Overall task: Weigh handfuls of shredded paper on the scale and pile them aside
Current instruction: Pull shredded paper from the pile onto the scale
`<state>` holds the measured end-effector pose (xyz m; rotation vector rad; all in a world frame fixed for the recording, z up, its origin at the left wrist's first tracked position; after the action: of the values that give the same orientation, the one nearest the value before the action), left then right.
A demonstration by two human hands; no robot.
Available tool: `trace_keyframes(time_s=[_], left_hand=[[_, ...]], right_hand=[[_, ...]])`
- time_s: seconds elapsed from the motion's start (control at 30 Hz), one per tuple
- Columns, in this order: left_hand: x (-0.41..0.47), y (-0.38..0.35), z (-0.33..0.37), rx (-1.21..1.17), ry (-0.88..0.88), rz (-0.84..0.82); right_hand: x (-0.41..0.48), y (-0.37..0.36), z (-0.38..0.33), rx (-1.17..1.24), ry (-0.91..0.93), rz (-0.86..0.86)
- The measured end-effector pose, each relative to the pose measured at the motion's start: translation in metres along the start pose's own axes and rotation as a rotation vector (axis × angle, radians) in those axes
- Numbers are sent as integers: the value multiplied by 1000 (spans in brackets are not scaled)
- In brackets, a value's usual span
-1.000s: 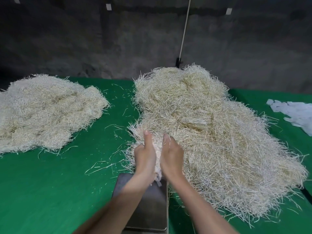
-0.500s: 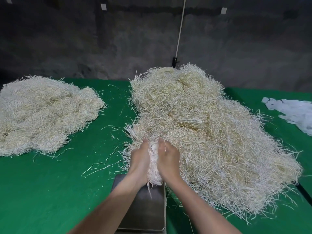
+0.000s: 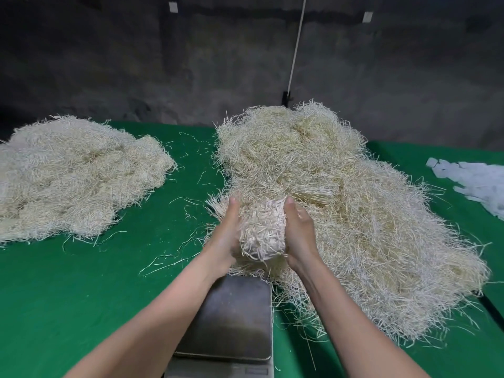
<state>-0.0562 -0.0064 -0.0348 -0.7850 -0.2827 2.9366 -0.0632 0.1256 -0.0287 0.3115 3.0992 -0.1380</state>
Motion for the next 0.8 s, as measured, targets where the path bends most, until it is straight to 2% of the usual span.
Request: trace_keyframes(time_s=[0.07,0.13,0.2,0.27,0.3,0.4,0.47,0.53,0.57,0.67,0.73,0.8], left_hand=[[-4,-10,-8,-141,79,-65],[-1,-11,-2,-213,-27,72],[-1,-2,4,-209,-236,270],[-9,-7,-3,-81,-338,366],[-12,-11,-11,-33,-336,376],[-13,-12,-19,-62,-305,294],[-10,-3,-9,-70,-376,347],[-9,1,-9,-144,-359,372],[-9,1,-11,-116,-359,354],[-13,0,-5,143,-462,321],[-11,9,7,380,-594,410],[-10,8,14,607,-623,460]], right_hand=[[-6,-8,-2,-228,171,-33],[-28,-24,5,-522,427,-78],[-48,-38,13,-591,571,-85],[-46,-39,7,-499,520,-45],[-41,-34,4,-436,478,-22],[-44,-27,3,-351,528,123],[-56,-42,11,-398,525,146],[-58,-52,16,-521,526,112],[-52,-48,16,-502,473,86],[-35,-22,3,-303,322,52],[-34,-16,-6,-122,298,-32],[-32,-26,-14,-173,351,-142]])
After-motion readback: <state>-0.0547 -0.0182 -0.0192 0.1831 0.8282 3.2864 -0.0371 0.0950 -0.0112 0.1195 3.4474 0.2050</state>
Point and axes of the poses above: each hand's wrist, its own x-axis towards the middle knuckle, its own y-axis out of the back of the hand, z = x × y, the point moved 3 cm from there along x, towards the middle knuckle, and after that the axes turned 8 degrees about y, right-handed, at the moved point
